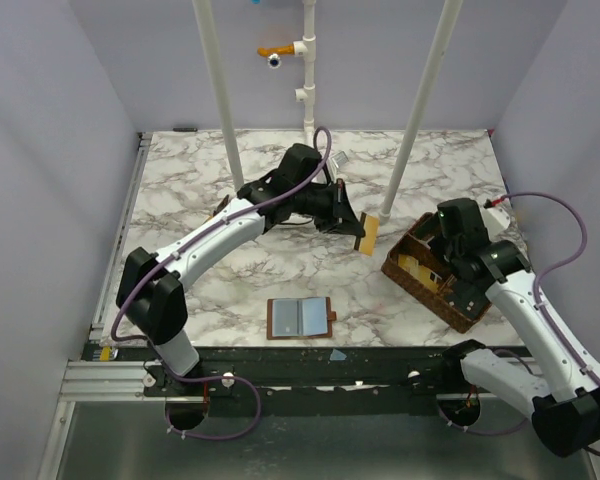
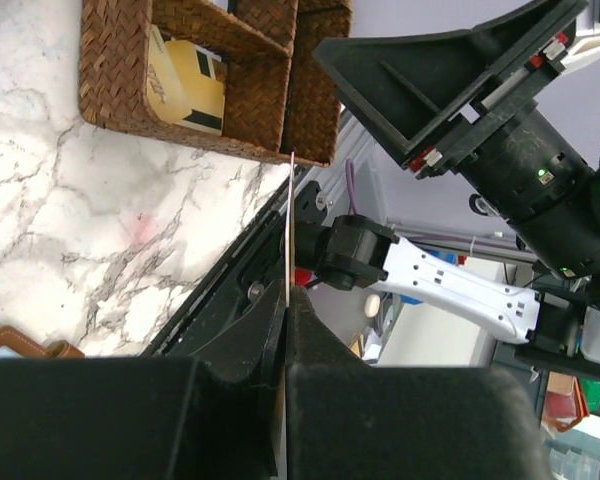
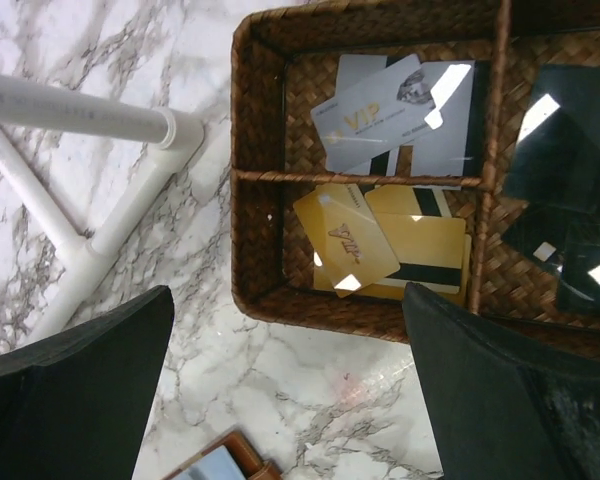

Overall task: Take the credit cards out of the card holder
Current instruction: Place the credit card in the storage box.

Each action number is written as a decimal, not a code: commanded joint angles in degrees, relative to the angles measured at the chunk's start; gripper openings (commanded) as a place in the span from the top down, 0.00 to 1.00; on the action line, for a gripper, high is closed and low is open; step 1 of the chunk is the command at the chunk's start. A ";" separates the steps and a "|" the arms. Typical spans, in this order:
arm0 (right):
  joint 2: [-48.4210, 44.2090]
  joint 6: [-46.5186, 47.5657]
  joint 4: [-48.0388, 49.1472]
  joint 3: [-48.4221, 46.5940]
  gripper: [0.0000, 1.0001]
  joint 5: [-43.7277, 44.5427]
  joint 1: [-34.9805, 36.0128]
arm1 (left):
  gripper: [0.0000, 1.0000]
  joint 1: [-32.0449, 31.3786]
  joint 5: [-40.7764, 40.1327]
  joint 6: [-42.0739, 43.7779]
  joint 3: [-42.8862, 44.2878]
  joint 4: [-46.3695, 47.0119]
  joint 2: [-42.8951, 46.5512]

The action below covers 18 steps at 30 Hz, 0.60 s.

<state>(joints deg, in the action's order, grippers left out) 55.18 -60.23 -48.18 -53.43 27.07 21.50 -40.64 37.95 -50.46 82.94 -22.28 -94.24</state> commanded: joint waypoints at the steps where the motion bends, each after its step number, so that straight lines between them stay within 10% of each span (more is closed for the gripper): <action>1: -0.07 5.10 -5.59 -3.04 0.00 -2.75 -4.58 | 1.00 -1.16 0.64 0.23 6.08 -3.33 -4.22; 18: 3.68 12.23 -4.86 -5.72 0.00 -7.95 -15.31 | 1.00 -5.05 -0.39 -5.13 21.41 -7.85 -18.84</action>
<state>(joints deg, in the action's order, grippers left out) 58.28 -49.41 -52.29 -57.32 20.86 7.14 -44.45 38.11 -51.68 103.11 -29.71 -111.35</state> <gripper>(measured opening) 0.998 0.012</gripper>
